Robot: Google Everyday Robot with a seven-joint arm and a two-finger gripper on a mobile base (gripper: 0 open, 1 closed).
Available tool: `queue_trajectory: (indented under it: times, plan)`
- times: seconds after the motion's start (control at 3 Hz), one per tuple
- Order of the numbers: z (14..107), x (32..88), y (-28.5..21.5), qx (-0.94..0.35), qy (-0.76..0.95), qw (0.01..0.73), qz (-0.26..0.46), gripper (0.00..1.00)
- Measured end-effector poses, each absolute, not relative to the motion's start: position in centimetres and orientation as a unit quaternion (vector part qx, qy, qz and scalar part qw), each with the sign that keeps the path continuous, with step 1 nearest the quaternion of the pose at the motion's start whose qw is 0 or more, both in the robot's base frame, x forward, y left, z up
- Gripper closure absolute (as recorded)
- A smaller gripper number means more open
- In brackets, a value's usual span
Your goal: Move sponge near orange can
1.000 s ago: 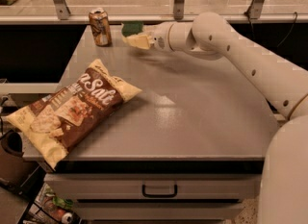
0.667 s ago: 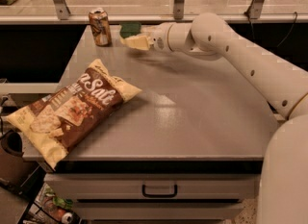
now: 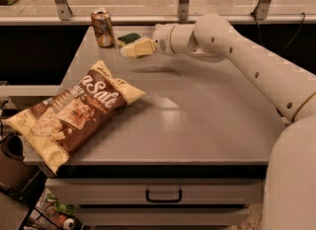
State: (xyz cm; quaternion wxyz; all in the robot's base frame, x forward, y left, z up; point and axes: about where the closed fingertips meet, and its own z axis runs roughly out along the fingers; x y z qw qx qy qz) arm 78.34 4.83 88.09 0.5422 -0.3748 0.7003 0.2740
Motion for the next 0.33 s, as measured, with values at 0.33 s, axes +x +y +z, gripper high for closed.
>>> queue_trajectory:
  times: [0.33]
  plan:
    - [88.09,78.33,4.85,-0.375,0.7,0.542,0.274,0.0]
